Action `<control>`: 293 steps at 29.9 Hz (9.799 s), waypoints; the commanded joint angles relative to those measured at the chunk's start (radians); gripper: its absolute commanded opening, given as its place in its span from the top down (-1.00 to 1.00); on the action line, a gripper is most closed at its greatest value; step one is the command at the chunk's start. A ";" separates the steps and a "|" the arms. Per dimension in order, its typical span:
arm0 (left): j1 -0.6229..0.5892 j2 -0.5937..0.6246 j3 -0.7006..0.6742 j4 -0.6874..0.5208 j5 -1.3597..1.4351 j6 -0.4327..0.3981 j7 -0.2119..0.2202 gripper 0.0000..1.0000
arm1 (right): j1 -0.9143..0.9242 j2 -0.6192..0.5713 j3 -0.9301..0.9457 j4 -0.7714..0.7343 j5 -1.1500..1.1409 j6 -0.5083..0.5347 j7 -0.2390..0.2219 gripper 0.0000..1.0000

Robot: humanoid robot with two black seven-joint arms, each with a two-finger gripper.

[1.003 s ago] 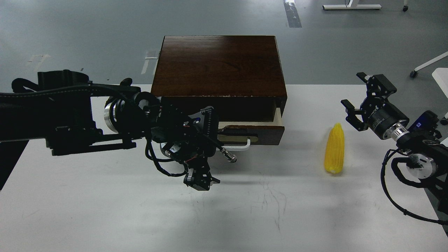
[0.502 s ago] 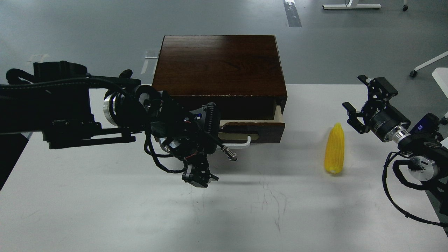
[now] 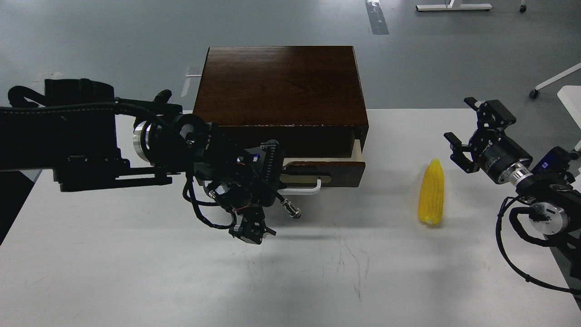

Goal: Put corn in drawer with both arms
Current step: 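Keep pulling the drawer farther open with the left gripper, then release the handle and lift the left gripper away from the box, then reach the right gripper to the yellow corn cob and grasp it, then lift the corn cob with the right gripper over the box, then lower the corn cob into the open drawer and release it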

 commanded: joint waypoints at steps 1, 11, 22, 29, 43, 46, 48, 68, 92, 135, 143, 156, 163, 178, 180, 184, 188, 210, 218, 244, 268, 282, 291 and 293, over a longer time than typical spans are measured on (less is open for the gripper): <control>-0.015 0.002 0.040 0.001 0.000 -0.002 -0.014 -0.78 | 0.000 0.000 0.000 0.001 0.000 0.000 0.000 -1.00; -0.079 0.000 0.093 0.001 0.000 -0.002 -0.021 -0.78 | -0.001 0.000 0.000 0.000 0.000 0.000 0.000 -1.00; -0.081 -0.001 0.102 -0.004 0.000 -0.002 -0.021 -0.78 | -0.006 0.000 0.000 0.000 0.000 -0.002 0.000 -1.00; -0.095 -0.035 0.099 -0.008 0.000 -0.002 -0.021 -0.79 | -0.008 0.000 0.000 0.000 0.000 -0.002 0.000 -1.00; -0.121 -0.058 0.102 -0.008 0.000 0.005 -0.021 -0.79 | -0.009 0.000 0.000 0.000 0.000 -0.002 0.000 -1.00; -0.128 -0.072 0.113 -0.007 0.000 0.007 -0.021 -0.79 | -0.011 0.000 0.000 0.000 0.000 -0.002 0.000 -1.00; -0.128 -0.072 0.119 -0.005 0.000 0.007 -0.021 -0.79 | -0.014 0.000 0.000 0.000 0.000 -0.002 0.000 -1.00; -0.164 -0.070 0.144 0.001 0.000 0.010 -0.021 -0.79 | -0.026 0.000 0.000 0.000 0.002 -0.002 0.000 -1.00; -0.219 -0.052 0.153 -0.054 0.000 0.032 -0.021 -0.80 | -0.028 0.000 0.000 -0.003 0.000 -0.002 0.000 -1.00; 0.257 0.595 -0.168 0.069 -1.875 0.292 -0.021 -0.95 | -0.028 -0.101 -0.032 0.060 -0.012 -0.003 0.000 -1.00; 0.462 0.548 -0.330 0.159 -2.037 0.289 -0.021 -0.95 | 0.000 -0.281 -0.122 0.152 -0.178 -0.002 0.000 -1.00; 0.683 0.417 -0.549 0.311 -2.111 0.193 -0.021 -0.95 | 0.035 -0.413 -0.127 0.296 -0.889 -0.031 0.000 -1.00; 0.688 0.410 -0.551 0.312 -2.108 0.193 -0.021 -0.95 | 0.123 -0.362 -0.265 0.287 -0.950 -0.031 0.000 -1.00; 0.688 0.408 -0.559 0.317 -2.103 0.193 -0.021 -0.95 | 0.207 -0.178 -0.414 0.150 -0.943 -0.029 -0.045 -0.98; 0.688 0.410 -0.559 0.319 -2.103 0.193 -0.021 -0.95 | 0.209 -0.176 -0.422 0.150 -0.943 -0.026 -0.045 -0.98; 0.688 0.410 -0.559 0.320 -2.103 0.193 -0.021 -0.95 | 0.207 -0.178 -0.426 0.149 -0.943 -0.026 -0.045 -0.98; 0.688 0.410 -0.562 0.322 -2.103 0.193 -0.021 -0.95 | 0.206 -0.156 -0.429 0.133 -0.943 -0.029 -0.047 -0.97; 0.688 0.427 -0.572 0.322 -2.103 0.190 -0.021 -0.95 | 0.207 -0.123 -0.465 0.110 -0.930 -0.020 -0.081 0.77; 0.688 0.427 -0.572 0.322 -2.102 0.188 -0.021 -0.95 | 0.207 -0.130 -0.468 0.113 -0.930 -0.020 -0.073 1.00; 0.685 0.428 -0.582 0.322 -2.088 0.186 -0.021 -0.95 | 1.155 0.018 -0.895 0.366 -1.083 -0.029 0.000 0.95; 0.683 0.450 -0.582 0.320 -2.088 0.186 -0.021 -0.95 | 1.298 0.273 -1.063 0.486 -1.658 -0.498 0.000 0.95; 0.683 0.463 -0.582 0.319 -2.086 0.186 -0.021 -0.95 | 1.220 0.299 -1.126 0.492 -1.646 -0.499 0.000 0.74; 0.685 0.469 -0.582 0.319 -2.088 0.186 -0.021 -0.95 | 1.197 0.299 -1.135 0.486 -1.643 -0.494 0.000 0.35; 0.685 0.468 -0.582 0.319 -2.088 0.186 -0.021 -0.95 | 1.192 0.298 -1.135 0.485 -1.643 -0.494 0.000 0.29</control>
